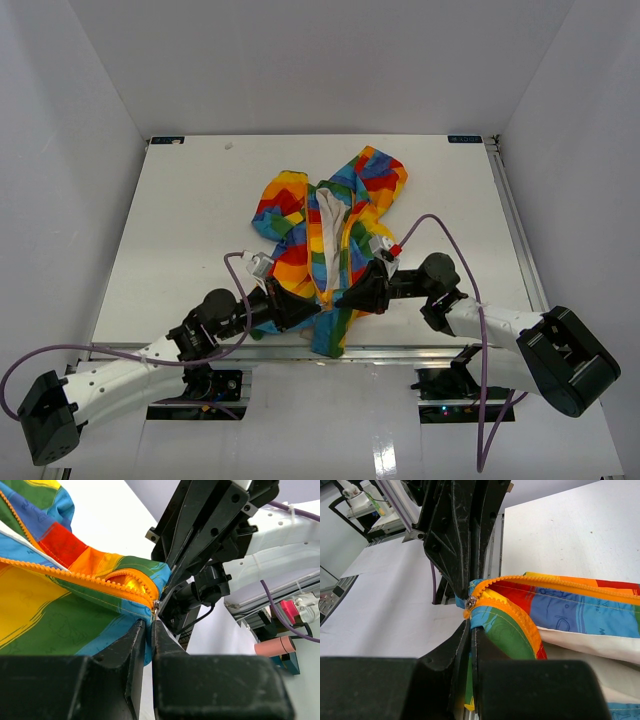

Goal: Zip up the jacket

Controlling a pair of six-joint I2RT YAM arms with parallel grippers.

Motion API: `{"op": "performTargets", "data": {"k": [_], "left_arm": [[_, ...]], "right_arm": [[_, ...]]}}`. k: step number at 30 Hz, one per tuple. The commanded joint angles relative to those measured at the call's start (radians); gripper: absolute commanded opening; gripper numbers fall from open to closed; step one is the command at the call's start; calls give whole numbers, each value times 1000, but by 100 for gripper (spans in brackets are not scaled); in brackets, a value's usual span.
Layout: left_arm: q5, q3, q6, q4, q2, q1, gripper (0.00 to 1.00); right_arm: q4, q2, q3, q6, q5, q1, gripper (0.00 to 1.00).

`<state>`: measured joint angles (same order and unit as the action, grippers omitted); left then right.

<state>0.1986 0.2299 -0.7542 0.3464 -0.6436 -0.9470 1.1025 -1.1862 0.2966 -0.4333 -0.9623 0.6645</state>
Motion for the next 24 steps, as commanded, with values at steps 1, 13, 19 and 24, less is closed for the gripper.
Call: {"op": "performTargets", "data": {"k": [1,13,19,24], "left_arm": [[2,-12,26,22,36,-6,11],[133,44,102,19,-90,-6,0],[165,57,126,10,-117,-6,0],[211,71,156,14,-133,-6,0]], "right_arm": [[53,4,9,8,6,7,8],[92,-16,25,-33,31,8,8],[97,-19,48,-64,56,7,8],[93,-39,65,-68,60,7,8]]}}
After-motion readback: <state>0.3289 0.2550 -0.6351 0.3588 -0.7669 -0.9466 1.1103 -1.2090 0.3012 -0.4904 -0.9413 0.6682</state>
